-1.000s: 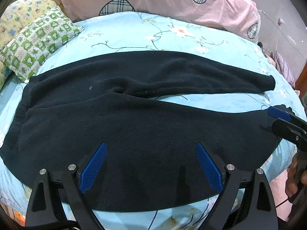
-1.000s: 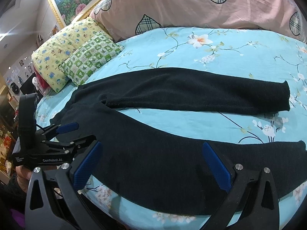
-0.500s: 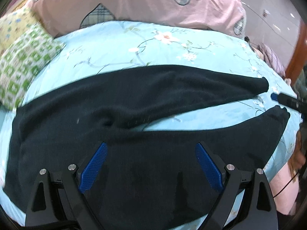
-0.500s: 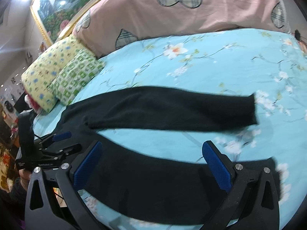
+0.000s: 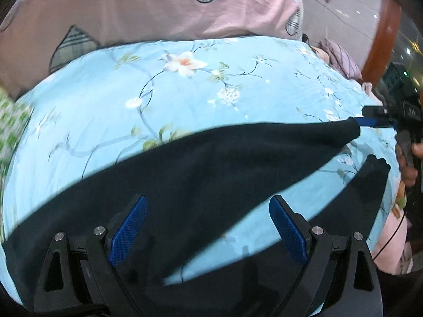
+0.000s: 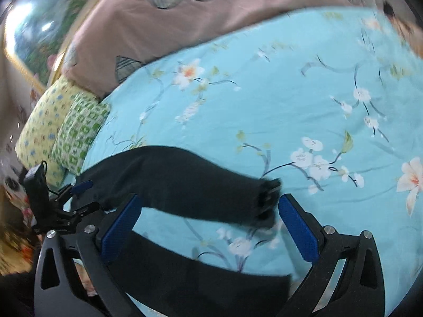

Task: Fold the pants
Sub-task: 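Close the right gripper on a pant-leg cuff while the left gripper grips the other leg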

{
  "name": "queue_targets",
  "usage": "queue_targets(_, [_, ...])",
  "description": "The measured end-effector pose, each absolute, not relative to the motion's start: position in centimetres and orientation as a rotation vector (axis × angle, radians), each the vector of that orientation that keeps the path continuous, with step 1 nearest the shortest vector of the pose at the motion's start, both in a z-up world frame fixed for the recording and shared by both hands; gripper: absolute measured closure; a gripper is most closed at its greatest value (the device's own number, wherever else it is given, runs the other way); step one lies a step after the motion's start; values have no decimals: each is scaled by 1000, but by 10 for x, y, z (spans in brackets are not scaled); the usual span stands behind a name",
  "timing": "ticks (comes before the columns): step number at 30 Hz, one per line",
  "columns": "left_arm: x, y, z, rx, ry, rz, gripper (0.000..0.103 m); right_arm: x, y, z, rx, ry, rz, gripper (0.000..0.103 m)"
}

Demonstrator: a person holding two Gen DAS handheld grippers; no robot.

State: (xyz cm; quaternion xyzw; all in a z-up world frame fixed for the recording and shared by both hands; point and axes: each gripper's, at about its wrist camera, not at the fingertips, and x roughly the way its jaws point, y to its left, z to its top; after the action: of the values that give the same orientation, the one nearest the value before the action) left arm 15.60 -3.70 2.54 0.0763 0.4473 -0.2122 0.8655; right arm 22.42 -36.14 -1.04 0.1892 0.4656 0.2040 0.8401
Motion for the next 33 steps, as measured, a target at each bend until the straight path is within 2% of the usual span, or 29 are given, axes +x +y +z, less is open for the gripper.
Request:
queue_targets(3, [187, -42, 20, 199, 967, -471, 9, 242, -376, -14, 465, 1022, 452, 1])
queue_targets(5, [206, -46, 16, 223, 989, -497, 9, 255, -382, -19, 496, 1068, 462, 8])
queue_targets(7, [225, -49, 12, 253, 997, -526, 9, 268, -388, -28, 536, 1138, 468, 9])
queue_targets(9, [244, -52, 6, 270, 1020, -580, 10, 280, -393, -40, 557, 1211, 452, 15])
queue_targets(11, [259, -58, 1, 277, 1048, -631, 10, 289, -396, -48, 550, 1264, 454, 27])
queue_targets(13, [273, -68, -7, 298, 1072, -677, 10, 296, -395, -57, 546, 1319, 464, 32])
queue_targets(16, [292, -82, -23, 339, 1114, -723, 10, 304, -389, -65, 538, 1392, 500, 34])
queue_targets(18, [303, -91, -40, 380, 1166, -733, 11, 307, -384, -65, 516, 1412, 523, 39])
queue_targets(19, [305, -94, -46, 399, 1176, -734, 11, 309, -381, -65, 517, 1423, 543, 53])
queue_targets(20, [304, -97, -48, 425, 1163, -743, 11, 308, -377, -66, 518, 1440, 567, 63])
queue_targets(21, [301, -100, -49, 449, 1156, -751, 11, 306, -370, -68, 509, 1460, 597, 65])
queue_targets(22, [300, -102, -49, 463, 1157, -753, 11, 305, -365, -68, 478, 1466, 611, 74])
queue_targets(23, [297, -103, -49, 472, 1155, -758, 18, 300, -357, -66, 414, 1456, 611, 89])
queue_targets(25, [289, -104, -45, 487, 1132, -775, 38, 296, -349, -62, 365, 1425, 613, 93])
queue_targets(27, [282, -104, -40, 478, 1124, -778, 75, 293, -347, -53, 323, 1369, 617, 95])
queue_targets(30, [269, -97, -29, 432, 1123, -747, 92, 294, -347, -41, 293, 1307, 599, 96])
queue_targets(33, [249, -91, -17, 374, 1111, -734, 95, 292, -345, -26, 234, 1236, 572, 97])
